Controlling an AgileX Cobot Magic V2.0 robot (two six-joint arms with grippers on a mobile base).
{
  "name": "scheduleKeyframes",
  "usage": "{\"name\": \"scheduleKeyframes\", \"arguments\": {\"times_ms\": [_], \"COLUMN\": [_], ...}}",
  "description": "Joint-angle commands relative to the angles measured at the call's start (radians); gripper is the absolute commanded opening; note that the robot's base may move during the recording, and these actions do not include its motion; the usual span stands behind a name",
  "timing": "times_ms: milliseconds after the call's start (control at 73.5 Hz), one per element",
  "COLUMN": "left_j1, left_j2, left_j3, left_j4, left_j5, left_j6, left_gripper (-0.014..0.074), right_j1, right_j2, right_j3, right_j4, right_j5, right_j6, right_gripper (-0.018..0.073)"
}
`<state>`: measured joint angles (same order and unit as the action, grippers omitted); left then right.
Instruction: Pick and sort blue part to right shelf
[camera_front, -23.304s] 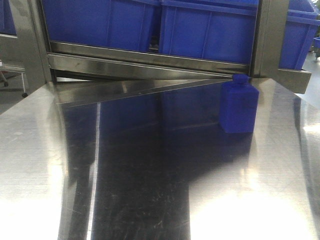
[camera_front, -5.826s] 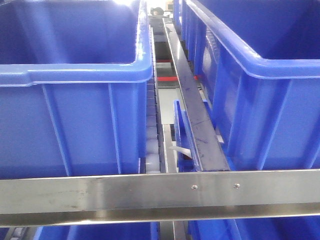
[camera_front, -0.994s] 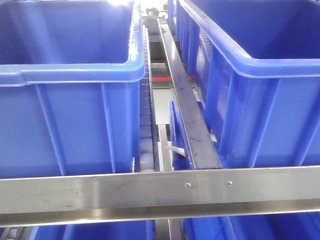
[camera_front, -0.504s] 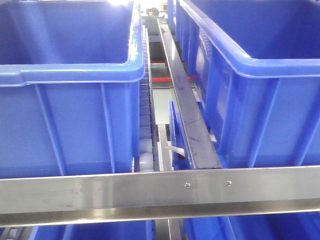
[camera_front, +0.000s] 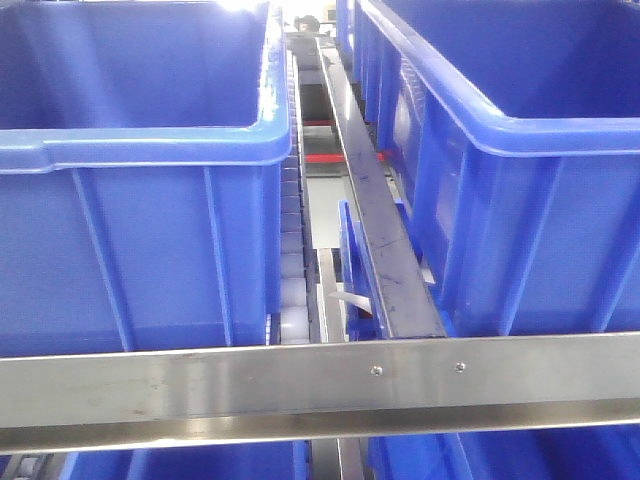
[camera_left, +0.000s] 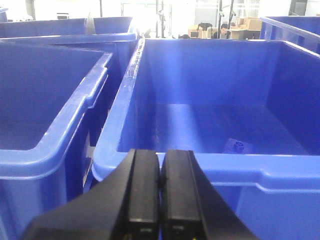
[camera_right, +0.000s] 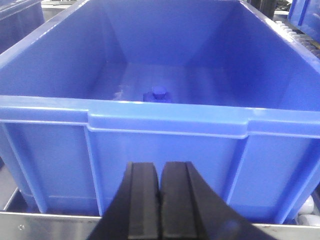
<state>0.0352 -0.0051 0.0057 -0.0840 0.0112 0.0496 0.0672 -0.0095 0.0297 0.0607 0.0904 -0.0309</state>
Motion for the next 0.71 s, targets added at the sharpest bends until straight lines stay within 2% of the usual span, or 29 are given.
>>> {"name": "scheduleKeyframes", "arguments": {"times_ms": [0,694], "left_j1": [0.001,0.001], "left_j2": [-0.022,-0.022], "left_j3": [0.024,0.024], "left_j4": [-0.01,-0.01], "left_j5": [-0.088,-0.088], "left_j6": [-0.009,-0.009], "left_gripper": [0.0127,0.0127], "right_j1": [-0.006,-0.006], "right_j2": [-0.022,-0.022], "right_j3": [-0.021,-0.021], "right_j4": [0.005,0.005], "right_j5": [-0.073,-0.065], "right_j6": [-0.008,-0.008], "right_gripper": [0.0088,0.0088]}}
